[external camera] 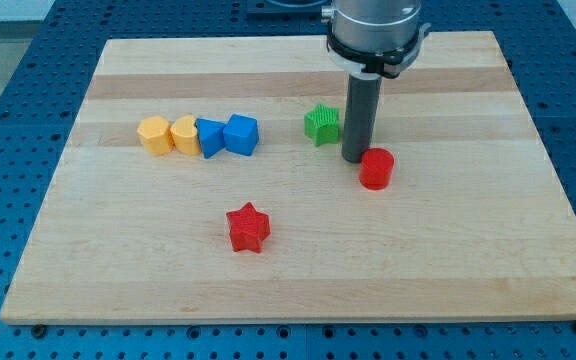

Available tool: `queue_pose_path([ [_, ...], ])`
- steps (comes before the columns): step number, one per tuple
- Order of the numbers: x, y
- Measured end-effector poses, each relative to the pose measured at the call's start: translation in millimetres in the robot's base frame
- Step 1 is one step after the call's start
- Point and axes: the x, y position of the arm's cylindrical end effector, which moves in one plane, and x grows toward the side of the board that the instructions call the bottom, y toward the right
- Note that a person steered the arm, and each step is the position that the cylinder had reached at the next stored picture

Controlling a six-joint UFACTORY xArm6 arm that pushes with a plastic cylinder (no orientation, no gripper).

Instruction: Move the red circle right a bit

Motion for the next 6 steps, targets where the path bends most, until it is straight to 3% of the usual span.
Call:
queue_pose_path([
  [2,22.5,-25.6],
  [3,41.8,-11.7],
  [6,42.4,66.7],
])
